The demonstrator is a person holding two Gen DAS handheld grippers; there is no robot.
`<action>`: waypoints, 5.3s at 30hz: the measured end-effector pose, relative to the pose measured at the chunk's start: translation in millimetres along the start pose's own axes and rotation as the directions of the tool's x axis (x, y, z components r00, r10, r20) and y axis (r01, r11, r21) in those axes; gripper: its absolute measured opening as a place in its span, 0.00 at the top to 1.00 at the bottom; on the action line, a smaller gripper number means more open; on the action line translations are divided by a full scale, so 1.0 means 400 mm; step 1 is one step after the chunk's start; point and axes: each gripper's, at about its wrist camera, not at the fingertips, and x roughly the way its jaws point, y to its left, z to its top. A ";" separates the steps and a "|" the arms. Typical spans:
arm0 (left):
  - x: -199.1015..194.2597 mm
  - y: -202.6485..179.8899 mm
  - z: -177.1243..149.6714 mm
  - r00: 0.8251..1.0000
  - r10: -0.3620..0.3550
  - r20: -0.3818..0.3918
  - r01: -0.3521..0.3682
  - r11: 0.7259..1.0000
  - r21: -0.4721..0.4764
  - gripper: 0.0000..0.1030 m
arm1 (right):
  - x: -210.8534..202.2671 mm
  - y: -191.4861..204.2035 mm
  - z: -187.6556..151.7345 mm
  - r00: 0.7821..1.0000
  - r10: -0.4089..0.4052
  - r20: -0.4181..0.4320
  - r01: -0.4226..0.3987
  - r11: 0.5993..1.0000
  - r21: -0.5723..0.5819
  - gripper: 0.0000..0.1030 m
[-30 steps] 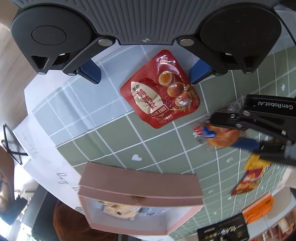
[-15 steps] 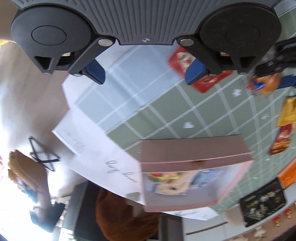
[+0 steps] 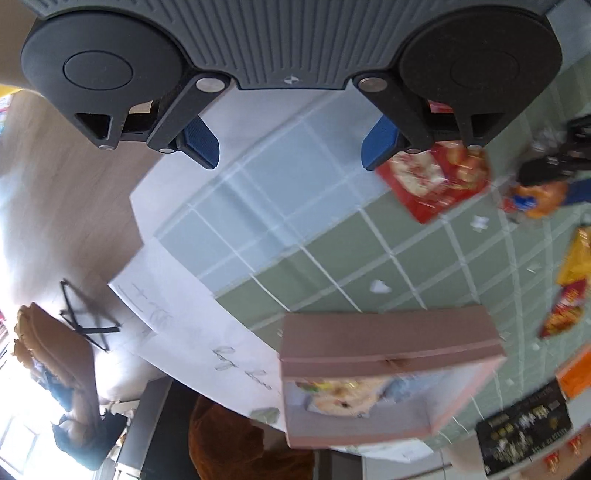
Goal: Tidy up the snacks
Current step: 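Grasp the red quail-egg pouch with the right tool, then lower the bread roll and red pouch into the pink box and open both tools, then grasp the red-pink spicy snack bag with the right tool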
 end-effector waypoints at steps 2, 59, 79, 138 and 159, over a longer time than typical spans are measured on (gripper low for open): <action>-0.001 0.001 -0.001 1.000 0.001 -0.001 -0.001 1.000 -0.001 0.42 | -0.022 0.012 0.007 0.998 0.056 0.022 -0.056 0.998 0.000 0.17; 0.046 -0.049 0.484 0.960 -0.180 0.212 0.188 0.982 -0.015 0.61 | -0.080 -0.087 0.476 0.939 0.210 0.273 -0.221 0.975 0.006 0.34; 0.103 0.049 0.481 0.979 -0.105 0.175 0.118 0.991 -0.066 0.61 | 0.144 -0.026 0.492 0.970 0.211 0.122 -0.219 0.974 0.059 0.22; -0.182 0.451 -0.087 0.995 -0.004 0.101 0.048 0.901 -0.431 0.62 | 0.101 0.717 0.320 0.946 0.250 -0.206 -0.305 0.900 -0.310 0.57; -0.215 0.391 -0.114 0.998 -0.003 0.068 0.030 0.912 -0.409 0.62 | 0.071 0.484 0.232 0.934 0.329 -0.140 -0.324 0.944 0.059 0.26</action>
